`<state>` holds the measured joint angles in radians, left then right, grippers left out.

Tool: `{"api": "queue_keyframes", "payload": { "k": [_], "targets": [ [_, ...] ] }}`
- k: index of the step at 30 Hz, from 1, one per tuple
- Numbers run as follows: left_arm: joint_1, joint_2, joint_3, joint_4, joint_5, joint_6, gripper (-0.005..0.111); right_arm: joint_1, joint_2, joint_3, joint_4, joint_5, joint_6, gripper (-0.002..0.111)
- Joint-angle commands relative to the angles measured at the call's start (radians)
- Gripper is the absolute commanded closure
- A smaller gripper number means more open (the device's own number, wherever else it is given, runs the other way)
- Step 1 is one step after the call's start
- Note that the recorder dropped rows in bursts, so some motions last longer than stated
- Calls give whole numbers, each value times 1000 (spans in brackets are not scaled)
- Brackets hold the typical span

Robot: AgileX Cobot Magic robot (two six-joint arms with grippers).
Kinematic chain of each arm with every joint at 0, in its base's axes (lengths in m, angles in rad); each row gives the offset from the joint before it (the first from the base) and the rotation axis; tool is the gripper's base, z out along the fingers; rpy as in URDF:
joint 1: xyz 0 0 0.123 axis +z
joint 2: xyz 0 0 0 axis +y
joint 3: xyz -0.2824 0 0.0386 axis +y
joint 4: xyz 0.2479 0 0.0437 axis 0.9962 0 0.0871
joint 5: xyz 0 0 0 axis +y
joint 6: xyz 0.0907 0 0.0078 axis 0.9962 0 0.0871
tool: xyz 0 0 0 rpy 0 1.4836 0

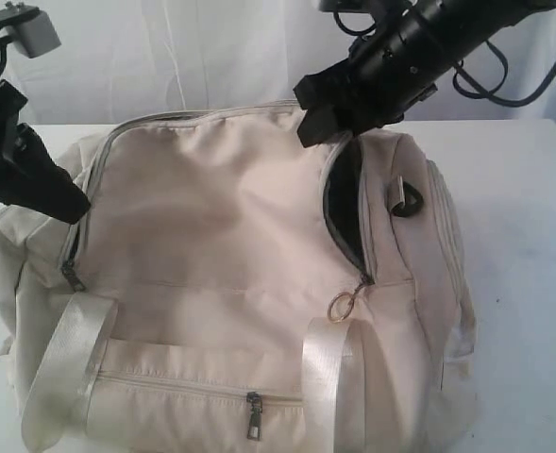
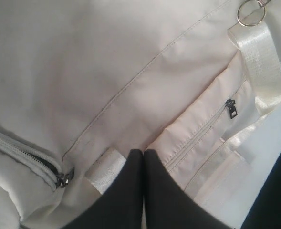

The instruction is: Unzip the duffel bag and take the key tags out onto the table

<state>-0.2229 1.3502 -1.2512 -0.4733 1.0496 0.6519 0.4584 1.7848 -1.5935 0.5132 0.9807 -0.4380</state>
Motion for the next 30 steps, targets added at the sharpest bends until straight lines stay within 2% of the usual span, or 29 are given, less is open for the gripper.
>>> {"api": "queue_keyframes", "payload": {
  "k": [1, 3, 4, 6, 7, 16, 20, 24, 30],
  "targets": [
    [2, -12, 7, -20, 14, 8, 107, 1, -11, -5, 81, -8, -33, 74],
    [2, -12, 7, -20, 12, 8, 107, 1, -13, -5, 137, 36, -95, 105],
    [2, -12, 7, -20, 10, 8, 107, 1, -15, -5, 153, 66, -125, 108],
    [2, -12, 7, -20, 8, 6, 107, 1, -41, -5, 212, 240, -254, 108],
    [2, -12, 7, -15, 8, -2, 107, 4, -67, 1, 244, 240, -319, 108],
    [2, -12, 7, 1, -5, -14, 107, 88, -293, 162, 235, 240, -317, 108],
    [2, -18, 5, 40, -11, -35, 107, 148, -364, 295, 227, 240, -317, 108],
    [2, -61, 5, 49, -29, -46, 107, 203, -420, 421, 183, 240, -315, 108],
    [2, -143, 5, 79, -71, -48, 107, 250, -468, 569, 59, 240, -206, 108]
  ]
}}
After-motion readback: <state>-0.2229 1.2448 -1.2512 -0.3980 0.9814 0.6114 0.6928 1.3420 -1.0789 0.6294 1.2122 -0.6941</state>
